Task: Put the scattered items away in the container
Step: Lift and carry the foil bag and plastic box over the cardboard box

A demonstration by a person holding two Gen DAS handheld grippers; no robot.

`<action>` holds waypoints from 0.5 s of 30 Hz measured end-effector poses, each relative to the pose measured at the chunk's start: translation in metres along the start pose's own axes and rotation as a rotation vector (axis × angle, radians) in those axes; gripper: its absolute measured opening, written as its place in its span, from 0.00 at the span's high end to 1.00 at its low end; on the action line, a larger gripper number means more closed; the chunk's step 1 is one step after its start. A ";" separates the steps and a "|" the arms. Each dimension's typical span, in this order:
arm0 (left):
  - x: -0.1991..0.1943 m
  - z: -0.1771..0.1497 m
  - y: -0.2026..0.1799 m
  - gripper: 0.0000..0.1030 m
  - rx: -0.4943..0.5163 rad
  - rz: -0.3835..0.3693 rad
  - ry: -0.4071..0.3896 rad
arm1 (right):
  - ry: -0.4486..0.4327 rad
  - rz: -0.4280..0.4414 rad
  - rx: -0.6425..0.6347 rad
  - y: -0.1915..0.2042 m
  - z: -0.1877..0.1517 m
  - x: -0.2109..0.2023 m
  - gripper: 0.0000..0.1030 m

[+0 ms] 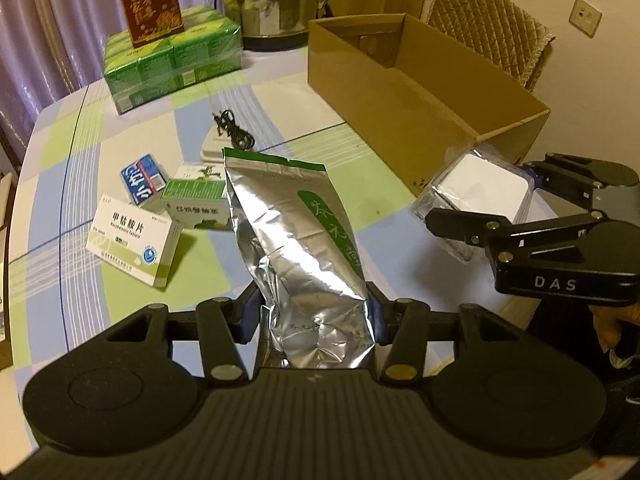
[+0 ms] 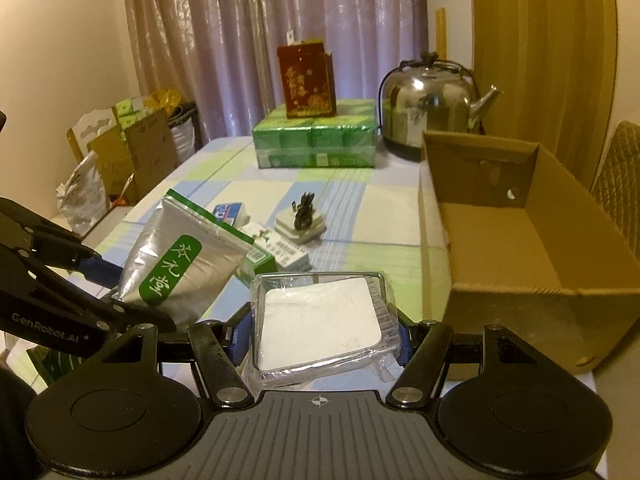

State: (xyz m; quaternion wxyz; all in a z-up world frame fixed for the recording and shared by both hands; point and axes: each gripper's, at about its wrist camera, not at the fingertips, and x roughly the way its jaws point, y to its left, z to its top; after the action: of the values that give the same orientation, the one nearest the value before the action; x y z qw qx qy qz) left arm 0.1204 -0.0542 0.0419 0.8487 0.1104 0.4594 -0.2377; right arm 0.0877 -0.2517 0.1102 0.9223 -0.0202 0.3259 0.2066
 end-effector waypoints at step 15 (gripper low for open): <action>-0.007 0.037 -0.019 0.55 0.028 -0.026 -0.049 | -0.031 -0.048 0.026 -0.028 0.027 -0.025 0.39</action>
State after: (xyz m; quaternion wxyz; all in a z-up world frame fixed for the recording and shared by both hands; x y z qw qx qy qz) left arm 0.1345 -0.0831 0.0692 0.8550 0.1105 0.4364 -0.2576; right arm 0.0976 -0.2815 0.1441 0.9322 -0.0130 0.3134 0.1806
